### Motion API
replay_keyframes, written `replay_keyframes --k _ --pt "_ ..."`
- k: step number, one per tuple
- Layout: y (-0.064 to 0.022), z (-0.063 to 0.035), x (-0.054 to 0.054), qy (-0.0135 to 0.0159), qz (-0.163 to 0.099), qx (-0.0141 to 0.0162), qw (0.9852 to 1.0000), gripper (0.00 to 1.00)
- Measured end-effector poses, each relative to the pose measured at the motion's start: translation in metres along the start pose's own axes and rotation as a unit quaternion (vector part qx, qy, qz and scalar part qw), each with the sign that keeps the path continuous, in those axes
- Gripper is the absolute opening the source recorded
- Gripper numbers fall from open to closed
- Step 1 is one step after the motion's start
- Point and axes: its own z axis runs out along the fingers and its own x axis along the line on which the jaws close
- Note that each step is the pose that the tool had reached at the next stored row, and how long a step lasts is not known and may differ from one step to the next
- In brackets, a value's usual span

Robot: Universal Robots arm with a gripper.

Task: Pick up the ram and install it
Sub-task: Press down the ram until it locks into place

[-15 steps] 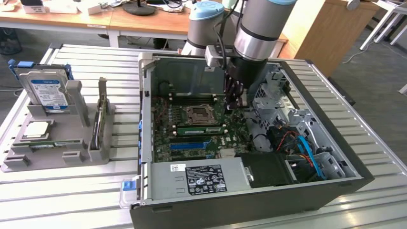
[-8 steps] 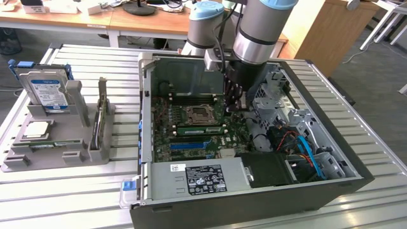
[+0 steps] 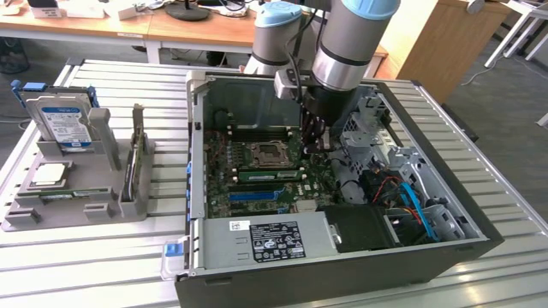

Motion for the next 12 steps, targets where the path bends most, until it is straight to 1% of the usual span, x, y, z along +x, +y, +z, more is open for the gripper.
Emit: replay_keyframes --k 12 --pt "-0.0002 0.0113 0.000 0.0003 0.000 0.0009 1.0000 0.11"
